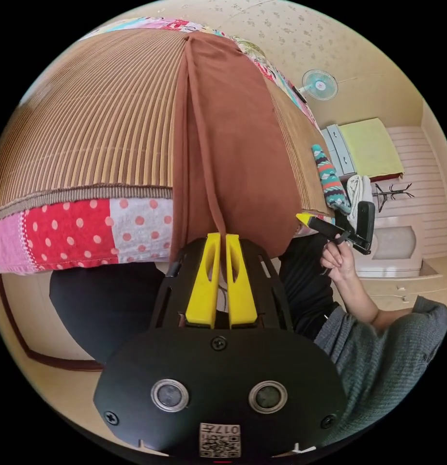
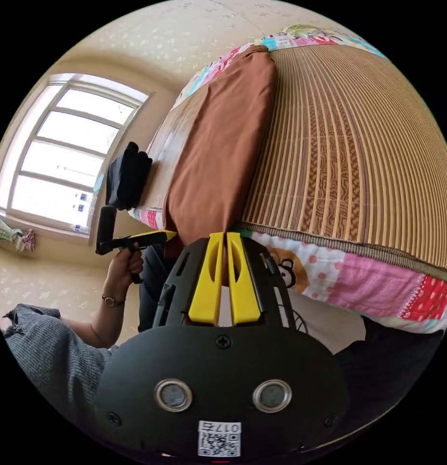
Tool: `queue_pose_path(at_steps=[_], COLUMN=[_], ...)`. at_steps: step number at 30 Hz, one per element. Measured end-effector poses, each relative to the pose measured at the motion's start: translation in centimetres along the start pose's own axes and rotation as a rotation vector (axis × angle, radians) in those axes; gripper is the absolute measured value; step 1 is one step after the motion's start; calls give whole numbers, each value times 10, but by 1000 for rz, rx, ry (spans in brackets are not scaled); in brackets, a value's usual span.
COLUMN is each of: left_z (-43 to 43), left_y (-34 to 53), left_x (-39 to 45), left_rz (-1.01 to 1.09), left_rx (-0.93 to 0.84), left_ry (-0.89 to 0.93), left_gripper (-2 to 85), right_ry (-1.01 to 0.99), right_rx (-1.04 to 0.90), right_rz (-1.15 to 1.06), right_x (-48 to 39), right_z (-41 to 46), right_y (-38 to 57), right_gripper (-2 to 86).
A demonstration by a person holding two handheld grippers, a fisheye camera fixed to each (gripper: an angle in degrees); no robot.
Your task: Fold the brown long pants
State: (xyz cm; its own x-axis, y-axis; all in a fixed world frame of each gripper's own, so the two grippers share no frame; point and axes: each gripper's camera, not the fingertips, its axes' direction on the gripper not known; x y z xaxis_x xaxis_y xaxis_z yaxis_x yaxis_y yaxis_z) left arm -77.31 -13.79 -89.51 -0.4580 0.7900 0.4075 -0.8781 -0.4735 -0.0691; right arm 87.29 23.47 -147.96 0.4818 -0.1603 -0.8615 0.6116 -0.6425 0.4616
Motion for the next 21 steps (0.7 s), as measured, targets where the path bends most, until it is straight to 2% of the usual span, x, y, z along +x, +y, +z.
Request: queue_pose_path(at_steps=[3,5,7,10,14,16,18,21], left_z=[-35,-85,-115,-111,-44,-36,-47,-76], left_y=[0,10,19,26,33,39,41,29], left_x=[16,19,21,21,-6,-8,-4,1], left_rz=[156,233,262,230,-11,-61,-66,-23], left_rx=[46,180,244,178,20,6,73,237], left_ry=[144,296,331,222,101,20,-5,64], left_gripper=[-7,-8,-7,-4,17,42,71,87], right_ry=[-24,-57,-95,-139,-6,17,76,63], right_rx=[59,89,101,116,13,-53,-50,57], right_rz=[-61,-81,-128,-193,-120,-169,-201,-142], right_x=[-19,-29,-43,-64,-54,-50,-46,-35], right_z=[-32,-53,-70,-80,-37,-20,-28,-60], right_y=[-3,-5,-6,-1,4,4,-1,-19], right_gripper=[15,12,11,11,17,21,42,95])
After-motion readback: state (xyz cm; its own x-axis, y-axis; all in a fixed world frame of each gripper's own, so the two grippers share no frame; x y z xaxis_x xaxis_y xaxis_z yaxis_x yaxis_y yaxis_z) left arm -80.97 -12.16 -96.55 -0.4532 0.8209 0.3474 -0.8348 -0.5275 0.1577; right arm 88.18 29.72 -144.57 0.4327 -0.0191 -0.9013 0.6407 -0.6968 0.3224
